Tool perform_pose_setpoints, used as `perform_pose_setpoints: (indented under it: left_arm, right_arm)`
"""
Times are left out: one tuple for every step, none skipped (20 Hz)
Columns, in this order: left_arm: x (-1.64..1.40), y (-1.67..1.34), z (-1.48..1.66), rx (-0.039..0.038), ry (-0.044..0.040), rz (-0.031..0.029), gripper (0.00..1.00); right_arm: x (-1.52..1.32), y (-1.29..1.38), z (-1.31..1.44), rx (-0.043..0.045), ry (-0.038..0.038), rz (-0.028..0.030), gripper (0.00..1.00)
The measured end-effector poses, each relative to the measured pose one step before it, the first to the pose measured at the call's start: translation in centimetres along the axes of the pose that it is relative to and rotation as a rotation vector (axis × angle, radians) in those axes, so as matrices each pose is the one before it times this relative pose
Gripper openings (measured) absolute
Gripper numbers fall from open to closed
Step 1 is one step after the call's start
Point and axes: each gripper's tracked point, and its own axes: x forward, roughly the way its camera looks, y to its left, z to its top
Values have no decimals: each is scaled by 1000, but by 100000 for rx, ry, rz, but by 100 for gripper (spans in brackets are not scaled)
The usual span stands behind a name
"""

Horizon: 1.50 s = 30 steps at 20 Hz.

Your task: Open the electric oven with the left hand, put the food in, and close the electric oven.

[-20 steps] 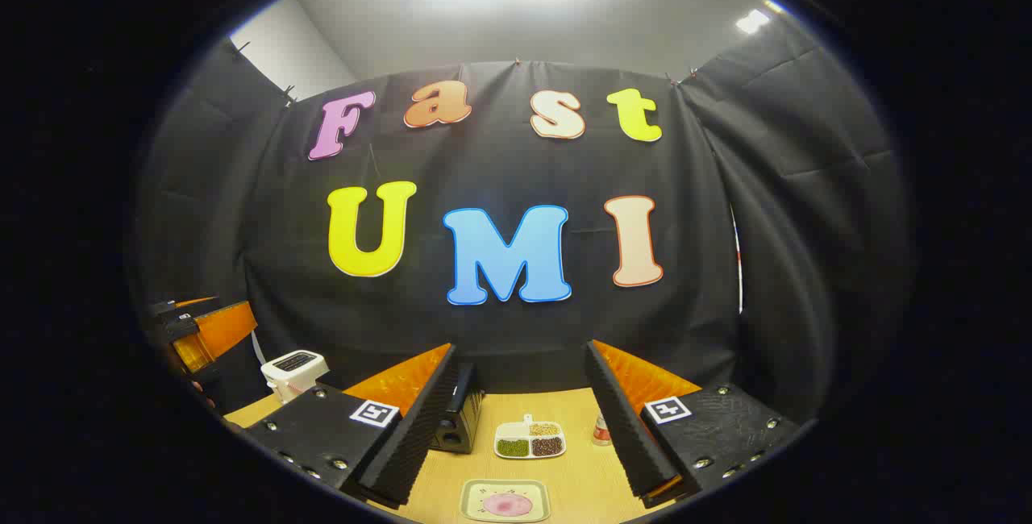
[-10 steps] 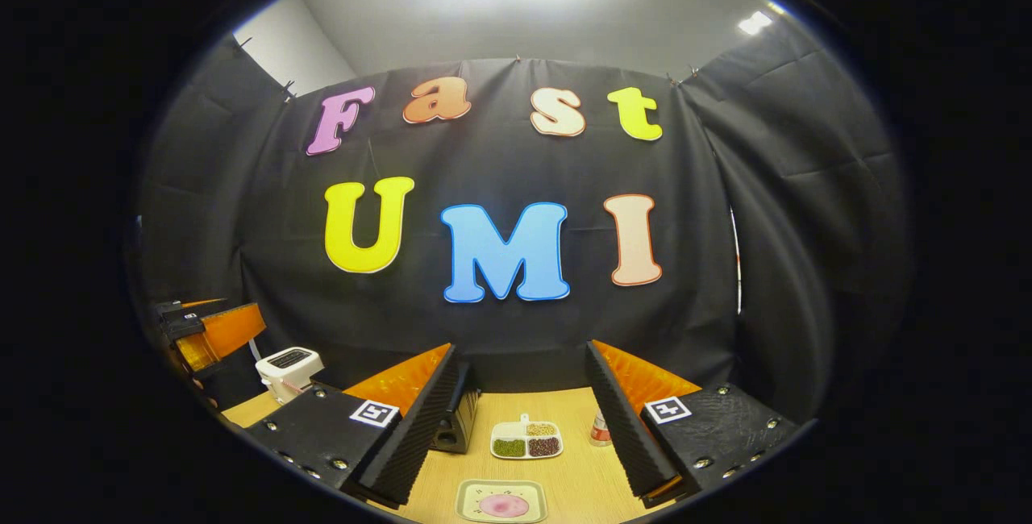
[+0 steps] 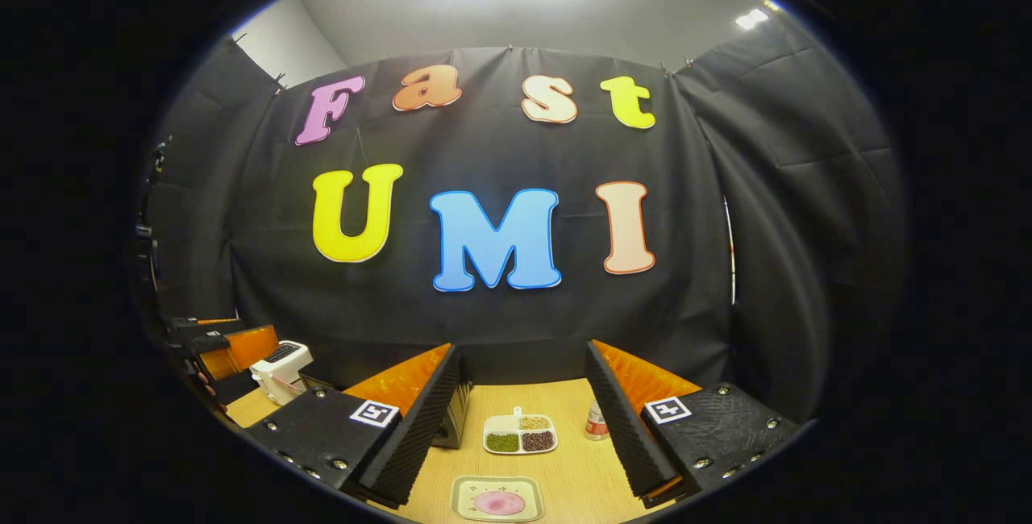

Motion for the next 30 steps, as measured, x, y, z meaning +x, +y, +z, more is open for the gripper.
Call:
perform_pose_setpoints:
  left_arm:
    - [1066,345,-715,-153,2457,294,97]
    - [1078,362,-827,88,2194,228,97]
    - [1064,373,-924,359,2789,334,100]
    - [1117,312,-822,195,2425,434,100]
    - [1478,302,-898,-146,2226,-34,100]
    - [1327,257,-922,-80,2270,58,97]
    - [1228,296,-810,4,2028,153,94]
    - [1279,244,-791,213,2034,-15,97]
    - [1190,245,-803,466,1632,19,97]
    - [1259,304,-688,871,1831,46,97]
    - [1324,31,-804,938,1186,-1001,97]
    - [1168,2,-786,1557,2203,-1275,100]
    - [1098,235,-721,1679,1346,180,98]
    - [990,270,-694,737,1656,255,97]
    - [1017,143,-704,97,1470,158,98]
    - [889,274,-537,18,1508,727,100]
    - [793,300,-562,380,1546,1059,97]
    - [718,280,-436,307,1311,653,97]
    - [571,78,-498,-451,1559,364,97]
    - [191,70,91,-108,90,423,97]
    - [442,-74,160,303,-914,-248,92]
    - [90,-50,-184,-551,1286,-9,97]
    - [76,10,87,731,-993,687,100]
    - [66,101,-322,1336,830,647,100]
    - [-285,-51,232,637,-1135,538,97]
    - [117,-27,-167,-809,648,-60,98]
    - [-118,-41,50,-663,-21,-281,98]
    - [22,-14,-84,-139,557,-356,100]
    - [-228,41,-194,98,272,-218,100]
    - [-198,15,-121,-85,206,-373,100]
  right_arm:
    - [62,-112,-351,388,834,-426,96]
    - [139,-178,-355,251,1039,-611,96]
    - [129,-159,-404,113,958,-544,95]
    - [128,-258,-374,-33,888,-758,95]
    - [200,-176,-374,-108,1046,-802,96]
    - [149,-181,-366,-60,1205,-803,96]
    - [148,-111,-432,66,1231,-572,96]
    - [186,-156,-312,-117,1133,-749,95]
    - [96,-184,-417,-288,879,-707,95]
    - [180,-160,-259,-529,832,-820,96]
    - [166,-182,-281,-575,700,-746,96]
    - [195,-164,-300,-523,859,-847,95]
    - [83,-46,-254,-219,757,-414,95]
    - [150,-78,-196,-240,706,-494,95]
    - [112,-92,-235,-445,688,-582,95]
    - [104,-81,-72,-551,500,-563,95]
    - [109,42,-110,-339,203,-92,95]
    - [46,-23,-55,-374,358,-361,96]
    - [41,-114,-157,-341,386,-307,96]
    - [38,-36,-34,-191,294,-243,96]
    - [116,1,-62,-66,240,-286,96]
    - [-14,-80,62,-39,-104,-269,96]
    - [91,55,-74,15,-60,3,96]
    - [125,91,-7,-44,171,-49,96]
    - [68,41,-150,-3,247,48,96]
    - [133,147,17,192,303,240,96]
    - [80,199,-58,295,147,369,96]
    - [-23,197,172,137,-314,470,96]
    - [16,179,187,-13,-543,535,96]
    - [-55,146,263,-256,-672,397,96]
